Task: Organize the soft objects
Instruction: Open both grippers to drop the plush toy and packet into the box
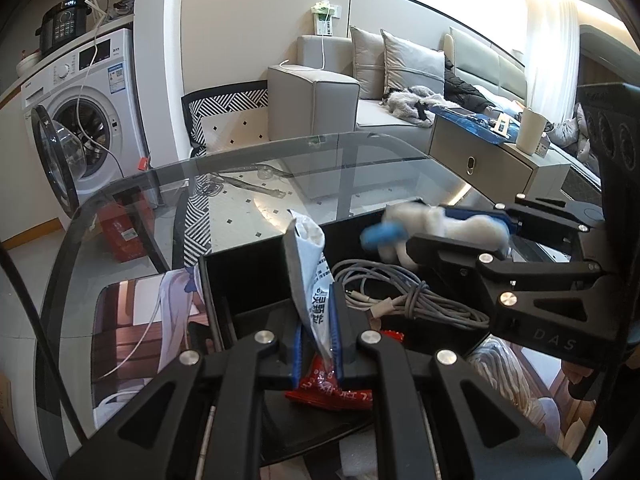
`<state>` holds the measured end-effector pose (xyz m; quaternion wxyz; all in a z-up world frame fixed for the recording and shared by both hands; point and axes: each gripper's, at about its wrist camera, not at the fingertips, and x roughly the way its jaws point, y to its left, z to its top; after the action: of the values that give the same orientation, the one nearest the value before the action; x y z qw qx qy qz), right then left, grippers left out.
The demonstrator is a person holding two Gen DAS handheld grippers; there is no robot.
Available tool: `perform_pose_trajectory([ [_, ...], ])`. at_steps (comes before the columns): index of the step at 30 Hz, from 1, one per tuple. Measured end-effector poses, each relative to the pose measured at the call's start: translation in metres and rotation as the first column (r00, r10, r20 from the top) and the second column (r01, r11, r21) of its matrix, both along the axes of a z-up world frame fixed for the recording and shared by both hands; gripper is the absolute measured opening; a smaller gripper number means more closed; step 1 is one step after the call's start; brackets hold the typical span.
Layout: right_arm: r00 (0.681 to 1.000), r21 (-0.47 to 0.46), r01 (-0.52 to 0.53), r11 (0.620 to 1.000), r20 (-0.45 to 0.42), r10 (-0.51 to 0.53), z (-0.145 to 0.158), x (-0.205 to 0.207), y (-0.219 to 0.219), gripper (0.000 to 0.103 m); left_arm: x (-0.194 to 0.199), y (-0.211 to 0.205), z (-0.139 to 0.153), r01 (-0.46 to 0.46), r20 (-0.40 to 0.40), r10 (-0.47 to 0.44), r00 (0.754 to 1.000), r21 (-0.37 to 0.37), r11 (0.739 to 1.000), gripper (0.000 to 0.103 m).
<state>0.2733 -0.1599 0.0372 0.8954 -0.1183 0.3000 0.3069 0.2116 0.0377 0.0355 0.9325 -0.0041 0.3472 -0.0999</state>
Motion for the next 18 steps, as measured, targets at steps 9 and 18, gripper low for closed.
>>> perform_pose_trajectory([
  [9, 1.000, 0.048, 0.024, 0.999, 0.017, -0.024, 0.013, -0.016, -0.023, 0.061, -0.018, 0.003, 0.011, -0.005, 0.033, 0.006, 0.999, -0.018, 1.000, 0.032],
  [18, 0.999, 0.162, 0.036, 0.986, -0.008, -0.035, 0.023, -0.051, -0.062, 0.103, -0.053, 0.016, 0.021, -0.081, 0.055, 0.083, 0.995, -0.037, 0.996, 0.066],
])
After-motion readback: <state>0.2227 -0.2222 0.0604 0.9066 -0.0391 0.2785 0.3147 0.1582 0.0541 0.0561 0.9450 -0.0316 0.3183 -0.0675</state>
